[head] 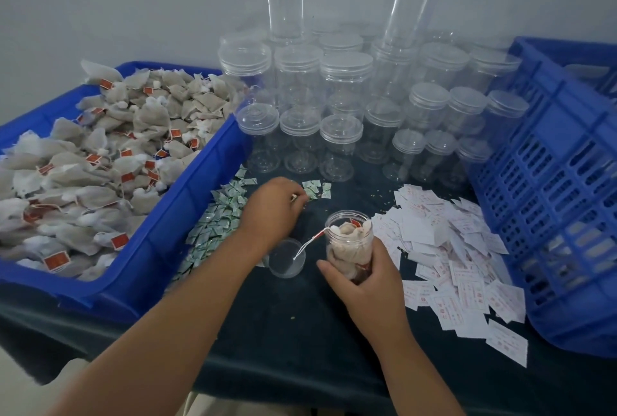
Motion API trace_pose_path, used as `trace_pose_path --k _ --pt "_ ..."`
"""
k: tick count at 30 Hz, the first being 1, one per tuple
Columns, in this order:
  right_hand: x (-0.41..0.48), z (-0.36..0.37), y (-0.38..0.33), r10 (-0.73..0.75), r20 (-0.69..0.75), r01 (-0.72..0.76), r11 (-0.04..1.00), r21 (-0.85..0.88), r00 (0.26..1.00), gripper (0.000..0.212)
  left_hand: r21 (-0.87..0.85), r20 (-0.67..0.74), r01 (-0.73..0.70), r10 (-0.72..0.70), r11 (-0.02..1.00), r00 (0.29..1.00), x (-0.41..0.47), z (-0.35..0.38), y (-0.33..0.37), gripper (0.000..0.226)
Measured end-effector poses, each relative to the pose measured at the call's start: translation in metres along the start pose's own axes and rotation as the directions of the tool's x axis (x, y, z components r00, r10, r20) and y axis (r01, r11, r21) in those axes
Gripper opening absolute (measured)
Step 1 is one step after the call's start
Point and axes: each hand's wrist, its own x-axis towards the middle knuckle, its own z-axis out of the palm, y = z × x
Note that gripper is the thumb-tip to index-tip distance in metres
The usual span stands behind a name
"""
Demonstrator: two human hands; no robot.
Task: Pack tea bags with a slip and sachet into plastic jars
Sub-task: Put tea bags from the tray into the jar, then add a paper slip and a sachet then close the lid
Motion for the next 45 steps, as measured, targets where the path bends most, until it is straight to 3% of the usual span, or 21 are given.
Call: trace_pose_path --k 3,5,7,9,11,14,17,21,22,24,27,29,33,36,38,41,45 --pt "0.001 0.0 0.002 0.003 -0.002 -0.003 1.0 -0.013 1.0 0.048 -0.427 -0.039 0.028 -0.049 0.904 0.998 -0.019 -0.035 0.016 0.013" --pt "0.002 0.001 0.002 -0.005 0.0 0.005 1.0 -0.016 1.0 0.048 -0.518 -0.037 -0.096 0.09 0.85 0.995 -0.035 -0.058 0.032 0.009" --pt "0.001 0.001 0.001 -0.016 0.002 0.016 1.0 -0.016 1.0 0.048 -0.454 0.0 -0.226 0.253 0.862 0.967 -0.047 -0.074 0.046 0.007" --pt "0.0 0.001 0.0 -0.023 0.005 0.023 1.0 -0.005 1.0 0.05 -0.263 0.128 -0.306 0.347 0.915 0.929 -0.049 -0.079 0.054 0.011" --pt "-0.002 0.002 0.0 -0.049 0.006 0.049 0.999 -0.013 0.999 0.055 -0.096 0.295 -0.325 0.338 0.941 0.894 -0.046 -0.078 0.057 0.019" --pt "-0.005 0.002 -0.002 -0.075 0.011 0.075 0.997 -0.023 0.997 0.056 -0.087 0.411 -0.289 0.298 0.953 0.861 -0.045 -0.076 0.062 0.023" --pt "-0.005 0.001 -0.004 -0.072 0.011 0.072 0.997 0.02 0.997 0.056 -0.145 0.299 -0.263 0.296 0.954 0.907 -0.045 -0.074 0.068 0.014" --pt "-0.008 -0.009 -0.007 -0.043 -0.102 0.055 0.991 0.124 0.994 0.053 -0.549 0.006 -0.031 0.041 0.835 0.999 -0.037 -0.063 0.07 0.019" --pt "-0.009 -0.015 -0.007 -0.029 -0.147 0.051 0.988 0.148 0.989 0.051 -0.529 -0.009 -0.001 -0.004 0.848 1.0 -0.035 -0.054 0.069 0.016" --pt "-0.01 -0.031 -0.007 -0.019 -0.239 0.055 0.989 0.141 0.971 0.049 -0.323 0.109 0.027 0.009 0.946 0.994 -0.034 -0.031 0.068 0.01" --pt "-0.014 -0.059 -0.003 -0.037 -0.347 0.058 0.997 0.049 0.937 0.047 -0.062 0.319 -0.082 0.098 0.995 0.943 -0.045 0.017 0.075 0.024" --pt "-0.017 -0.07 0.0 -0.042 -0.405 0.051 0.999 0.011 0.913 0.044 0.008 0.306 -0.108 0.1 0.994 0.947 -0.052 0.044 0.082 0.039" --pt "-0.02 -0.074 0.007 -0.014 -0.456 0.038 0.998 0.045 0.89 0.043 -0.012 0.173 -0.134 0.134 0.991 0.976 -0.052 0.068 0.084 0.031" --pt "-0.018 -0.074 0.009 0.009 -0.421 0.018 0.998 0.06 0.907 0.043 -0.044 0.09 -0.174 0.178 0.984 0.98 -0.052 0.072 0.078 0.017" --pt "-0.018 -0.073 0.01 0.003 -0.395 0.016 0.999 0.043 0.919 0.045 -0.066 0.052 -0.198 0.202 0.978 0.978 -0.05 0.073 0.077 0.021" --pt "-0.019 -0.073 0.009 -0.004 -0.364 0.018 0.999 0.033 0.931 0.05 -0.054 0.094 -0.257 0.261 0.965 0.961 -0.044 0.077 0.078 0.038" --pt "-0.02 -0.072 0.008 -0.016 -0.322 0.024 0.999 0.022 0.946 0.047 0.035 0.106 -0.341 0.336 0.939 0.936 -0.041 0.078 0.081 0.036"
